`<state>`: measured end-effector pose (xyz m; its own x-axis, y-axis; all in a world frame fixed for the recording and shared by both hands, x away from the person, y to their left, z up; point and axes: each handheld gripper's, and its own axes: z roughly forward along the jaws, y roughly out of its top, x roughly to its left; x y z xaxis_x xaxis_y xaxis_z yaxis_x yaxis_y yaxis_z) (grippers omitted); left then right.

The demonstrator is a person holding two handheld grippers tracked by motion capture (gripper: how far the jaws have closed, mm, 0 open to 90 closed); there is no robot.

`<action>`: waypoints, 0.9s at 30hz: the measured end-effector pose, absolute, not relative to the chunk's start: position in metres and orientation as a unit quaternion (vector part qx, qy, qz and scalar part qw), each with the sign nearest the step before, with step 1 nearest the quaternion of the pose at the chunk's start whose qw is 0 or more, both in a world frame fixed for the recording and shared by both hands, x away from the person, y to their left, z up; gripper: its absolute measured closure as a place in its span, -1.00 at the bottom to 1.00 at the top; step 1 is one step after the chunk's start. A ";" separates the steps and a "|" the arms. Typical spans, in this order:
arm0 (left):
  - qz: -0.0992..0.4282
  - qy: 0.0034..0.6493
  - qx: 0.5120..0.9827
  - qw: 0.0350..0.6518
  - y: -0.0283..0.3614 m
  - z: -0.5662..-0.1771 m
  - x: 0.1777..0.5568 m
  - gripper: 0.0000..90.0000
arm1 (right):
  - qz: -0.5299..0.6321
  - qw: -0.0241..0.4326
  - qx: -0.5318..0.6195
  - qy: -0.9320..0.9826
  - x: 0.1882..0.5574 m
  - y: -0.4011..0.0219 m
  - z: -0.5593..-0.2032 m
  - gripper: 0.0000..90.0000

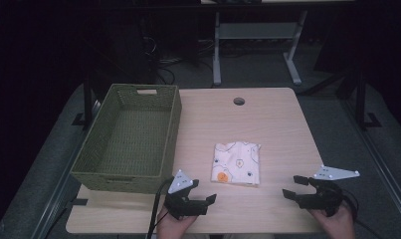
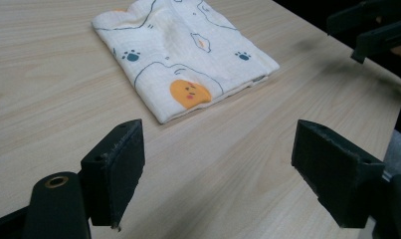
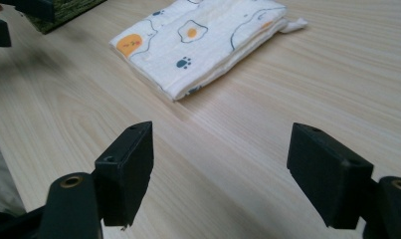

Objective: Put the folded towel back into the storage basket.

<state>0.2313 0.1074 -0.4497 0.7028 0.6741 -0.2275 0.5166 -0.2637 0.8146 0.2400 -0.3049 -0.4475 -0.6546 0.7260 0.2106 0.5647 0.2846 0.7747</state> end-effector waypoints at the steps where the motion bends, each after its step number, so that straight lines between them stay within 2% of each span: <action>1: 0.082 0.378 0.793 0.472 0.105 -0.449 0.233 -0.53 | 0.438 0.088 0.402 0.799 0.243 -0.301 -0.445 -0.45; 11: 0.081 0.378 0.800 0.459 0.094 -0.440 0.255 -0.53 | 0.414 0.081 0.389 0.819 0.268 -0.279 -0.433 -0.45; 16: 0.075 0.376 0.809 0.445 0.085 -0.435 0.270 -0.51 | 0.405 0.060 0.394 0.823 0.290 -0.274 -0.431 -0.45; 27: 0.070 0.397 0.820 0.405 0.066 -0.434 0.304 -0.35 | 0.377 0.045 0.385 0.841 0.336 -0.253 -0.415 -0.43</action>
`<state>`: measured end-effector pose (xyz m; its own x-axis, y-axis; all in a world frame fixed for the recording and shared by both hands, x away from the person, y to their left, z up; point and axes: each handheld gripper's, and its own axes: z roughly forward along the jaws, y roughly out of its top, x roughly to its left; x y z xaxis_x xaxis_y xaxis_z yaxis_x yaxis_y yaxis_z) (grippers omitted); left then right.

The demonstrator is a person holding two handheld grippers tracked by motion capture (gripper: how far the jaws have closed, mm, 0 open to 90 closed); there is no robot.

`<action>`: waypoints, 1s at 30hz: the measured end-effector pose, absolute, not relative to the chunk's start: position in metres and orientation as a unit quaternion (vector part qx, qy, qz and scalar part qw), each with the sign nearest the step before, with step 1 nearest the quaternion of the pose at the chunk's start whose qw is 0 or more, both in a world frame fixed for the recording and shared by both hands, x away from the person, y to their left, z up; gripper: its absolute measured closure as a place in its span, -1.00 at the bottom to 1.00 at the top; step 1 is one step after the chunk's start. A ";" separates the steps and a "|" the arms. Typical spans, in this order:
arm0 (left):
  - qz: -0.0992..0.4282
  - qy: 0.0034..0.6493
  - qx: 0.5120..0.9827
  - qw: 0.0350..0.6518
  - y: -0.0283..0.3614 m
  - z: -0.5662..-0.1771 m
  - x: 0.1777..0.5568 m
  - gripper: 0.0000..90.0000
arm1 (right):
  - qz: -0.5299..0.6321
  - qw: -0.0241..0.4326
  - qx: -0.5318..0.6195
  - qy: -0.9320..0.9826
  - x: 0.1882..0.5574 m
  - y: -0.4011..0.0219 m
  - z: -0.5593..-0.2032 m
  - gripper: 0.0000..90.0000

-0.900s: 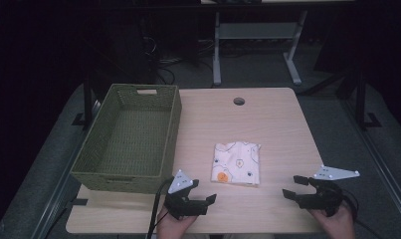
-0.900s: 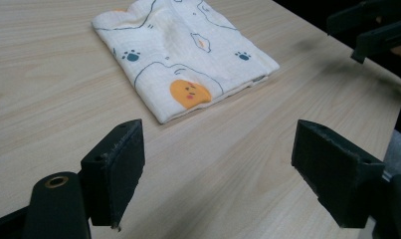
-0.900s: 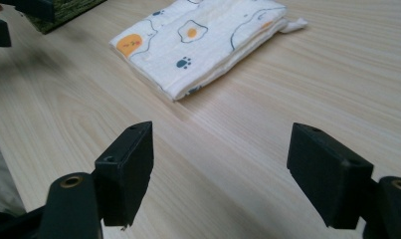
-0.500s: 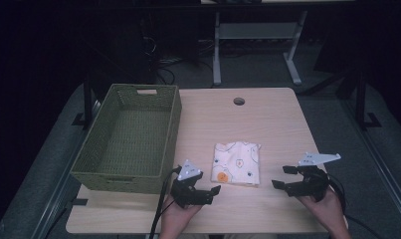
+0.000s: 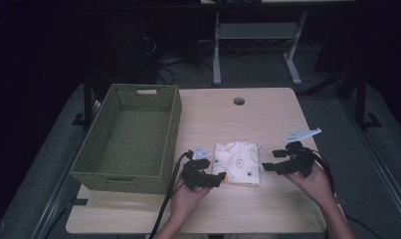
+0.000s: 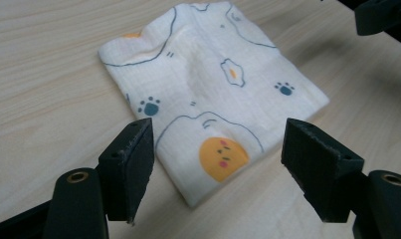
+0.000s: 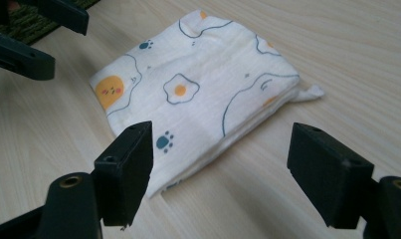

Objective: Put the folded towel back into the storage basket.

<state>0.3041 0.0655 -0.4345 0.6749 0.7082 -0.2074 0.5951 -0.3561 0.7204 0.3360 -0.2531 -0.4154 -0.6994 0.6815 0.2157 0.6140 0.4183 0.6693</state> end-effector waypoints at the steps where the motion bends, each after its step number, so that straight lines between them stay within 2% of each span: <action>1: 0.069 0.398 0.822 0.401 0.065 -0.435 0.307 -0.34 | 0.372 0.046 0.384 0.844 0.340 -0.251 -0.414 -0.43; 12: 0.065 0.417 0.823 0.380 0.062 -0.443 0.321 -0.25 | 0.360 0.034 0.388 0.848 0.376 -0.235 -0.409 -0.38; 22: 0.061 0.411 0.836 0.357 0.059 -0.451 0.323 -0.10 | 0.336 0.014 0.402 0.852 0.403 -0.222 -0.429 -0.29; 30: 0.056 0.407 0.846 0.341 0.054 -0.459 0.322 0.01 | 0.302 0.023 0.410 0.861 0.414 -0.208 -0.443 -0.20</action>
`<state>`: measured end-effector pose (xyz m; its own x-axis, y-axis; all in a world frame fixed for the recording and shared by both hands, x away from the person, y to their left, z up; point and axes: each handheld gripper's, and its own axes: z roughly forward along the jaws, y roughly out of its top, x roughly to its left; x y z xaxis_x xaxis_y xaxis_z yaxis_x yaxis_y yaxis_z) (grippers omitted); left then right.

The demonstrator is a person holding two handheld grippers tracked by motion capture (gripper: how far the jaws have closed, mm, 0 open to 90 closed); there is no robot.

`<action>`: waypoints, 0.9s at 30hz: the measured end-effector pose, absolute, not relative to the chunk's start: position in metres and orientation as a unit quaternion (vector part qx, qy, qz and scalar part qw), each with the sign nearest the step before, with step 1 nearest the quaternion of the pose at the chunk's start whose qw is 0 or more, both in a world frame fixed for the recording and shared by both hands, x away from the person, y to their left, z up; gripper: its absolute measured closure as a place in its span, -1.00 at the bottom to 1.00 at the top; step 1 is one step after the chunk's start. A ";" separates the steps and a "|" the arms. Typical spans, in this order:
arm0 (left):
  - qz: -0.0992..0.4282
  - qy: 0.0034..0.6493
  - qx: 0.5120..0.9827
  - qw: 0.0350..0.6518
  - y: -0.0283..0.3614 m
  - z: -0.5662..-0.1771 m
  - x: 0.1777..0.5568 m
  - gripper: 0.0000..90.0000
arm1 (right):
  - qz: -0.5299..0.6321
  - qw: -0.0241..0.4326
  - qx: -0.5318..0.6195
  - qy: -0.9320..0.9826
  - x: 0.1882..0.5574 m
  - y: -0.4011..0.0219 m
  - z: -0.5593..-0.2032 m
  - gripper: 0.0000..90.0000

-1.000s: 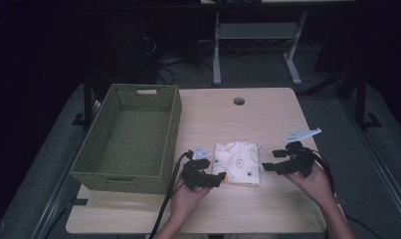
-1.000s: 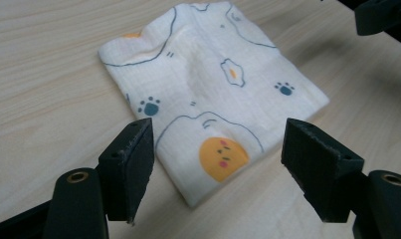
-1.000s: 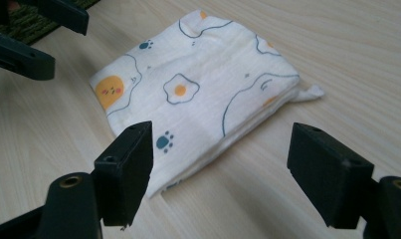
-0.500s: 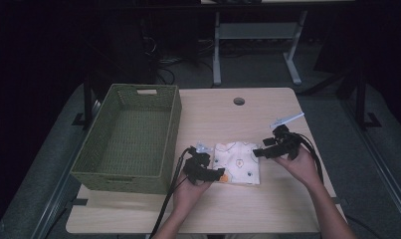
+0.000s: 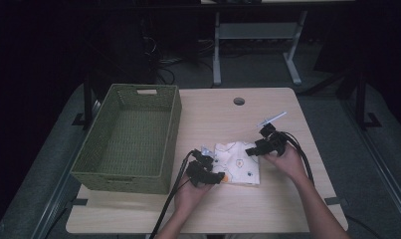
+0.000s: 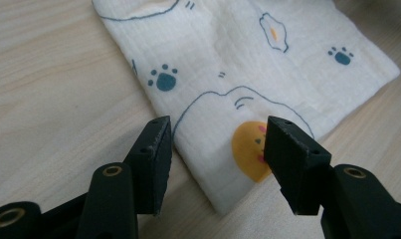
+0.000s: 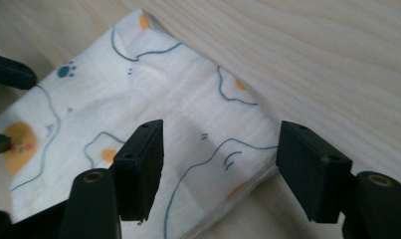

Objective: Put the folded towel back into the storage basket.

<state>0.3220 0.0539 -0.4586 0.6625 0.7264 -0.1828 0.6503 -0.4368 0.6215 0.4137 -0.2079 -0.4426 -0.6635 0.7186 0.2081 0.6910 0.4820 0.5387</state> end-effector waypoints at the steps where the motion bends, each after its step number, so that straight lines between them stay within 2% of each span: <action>1: 0.059 0.405 0.848 0.337 0.053 -0.459 0.322 0.02 | 0.299 0.027 0.410 0.862 0.414 -0.207 -0.444 -0.19; 10: 0.086 0.395 0.855 0.326 0.050 -0.459 0.321 0.24 | 0.277 0.041 0.417 0.865 0.415 -0.202 -0.454 -0.06; 14: 0.089 0.386 0.859 0.325 0.046 -0.459 0.320 0.35 | 0.271 0.058 0.417 0.865 0.413 -0.200 -0.454 0.06; 19: 0.081 0.378 0.861 0.330 0.045 -0.460 0.320 0.63 | 0.279 0.065 0.421 0.860 0.409 -0.197 -0.455 0.36; 20: 0.080 0.376 0.862 0.330 0.045 -0.460 0.320 0.63 | 0.279 0.065 0.421 0.860 0.409 -0.197 -0.455 0.36; 23: 0.072 0.376 0.860 0.336 0.044 -0.460 0.321 0.77 | 0.285 0.056 0.426 0.857 0.409 -0.197 -0.455 0.58; 24: 0.072 0.376 0.860 0.336 0.044 -0.460 0.321 0.78 | 0.285 0.056 0.426 0.857 0.409 -0.197 -0.455 0.58; 25: 0.067 0.377 0.860 0.338 0.045 -0.461 0.322 0.78 | 0.288 0.050 0.428 0.855 0.410 -0.198 -0.455 0.68; 27: 0.058 0.383 0.855 0.346 0.046 -0.462 0.324 0.80 | 0.308 0.023 0.447 0.840 0.412 -0.203 -0.458 0.73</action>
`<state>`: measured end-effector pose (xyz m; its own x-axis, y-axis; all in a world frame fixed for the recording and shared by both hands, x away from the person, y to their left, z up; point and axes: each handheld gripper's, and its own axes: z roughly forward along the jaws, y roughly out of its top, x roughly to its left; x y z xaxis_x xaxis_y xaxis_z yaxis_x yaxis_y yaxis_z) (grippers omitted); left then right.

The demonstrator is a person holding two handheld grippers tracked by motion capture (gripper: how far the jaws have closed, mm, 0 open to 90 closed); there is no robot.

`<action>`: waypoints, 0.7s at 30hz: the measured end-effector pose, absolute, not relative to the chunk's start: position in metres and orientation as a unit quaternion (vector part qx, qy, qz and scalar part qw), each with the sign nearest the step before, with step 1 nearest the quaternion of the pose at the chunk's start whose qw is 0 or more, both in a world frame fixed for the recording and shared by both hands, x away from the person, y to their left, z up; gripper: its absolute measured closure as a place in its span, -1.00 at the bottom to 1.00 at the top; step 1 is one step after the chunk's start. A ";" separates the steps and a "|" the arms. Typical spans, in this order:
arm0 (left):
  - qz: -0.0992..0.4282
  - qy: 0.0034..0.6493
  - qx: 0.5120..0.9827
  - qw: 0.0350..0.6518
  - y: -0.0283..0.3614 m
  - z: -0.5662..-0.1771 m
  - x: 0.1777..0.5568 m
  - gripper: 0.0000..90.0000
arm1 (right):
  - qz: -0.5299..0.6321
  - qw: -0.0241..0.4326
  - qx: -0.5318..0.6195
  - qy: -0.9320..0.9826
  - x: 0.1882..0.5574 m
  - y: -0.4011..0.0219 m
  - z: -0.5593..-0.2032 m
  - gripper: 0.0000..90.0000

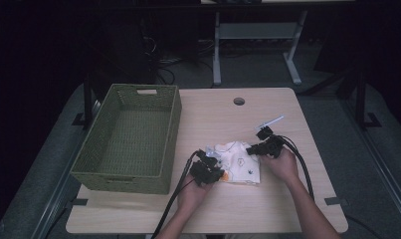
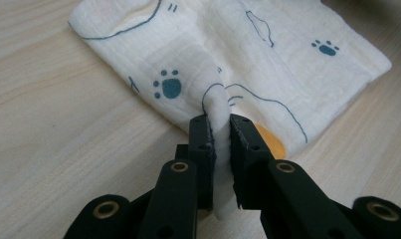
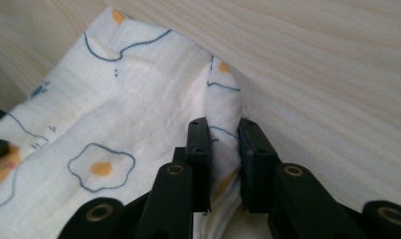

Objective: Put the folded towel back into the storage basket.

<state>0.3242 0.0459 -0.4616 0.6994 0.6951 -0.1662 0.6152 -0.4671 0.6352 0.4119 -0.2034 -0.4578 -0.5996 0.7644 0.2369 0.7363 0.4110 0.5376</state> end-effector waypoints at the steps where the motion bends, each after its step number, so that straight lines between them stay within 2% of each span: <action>1: 0.058 0.383 0.855 0.346 0.046 -0.462 0.324 0.80 | 0.308 0.023 0.447 0.840 0.412 -0.203 -0.458 0.73; 2: 0.056 0.382 0.855 0.346 0.046 -0.462 0.325 0.81 | 0.328 -0.008 0.464 0.823 0.415 -0.210 -0.461 0.75; 3: 0.055 0.384 0.854 0.347 0.046 -0.462 0.325 0.81 | 0.328 -0.008 0.464 0.823 0.415 -0.210 -0.461 0.75; 6: 0.051 0.388 0.851 0.349 0.047 -0.462 0.326 0.81 | 0.364 -0.063 0.484 0.793 0.418 -0.222 -0.467 0.77; 14: 0.055 0.392 0.847 0.356 0.051 -0.458 0.327 0.82 | 0.399 -0.096 0.491 0.768 0.417 -0.232 -0.465 0.77; 21: 0.055 0.395 0.843 0.360 0.052 -0.450 0.327 0.83 | 0.401 -0.094 0.491 0.768 0.415 -0.233 -0.460 0.78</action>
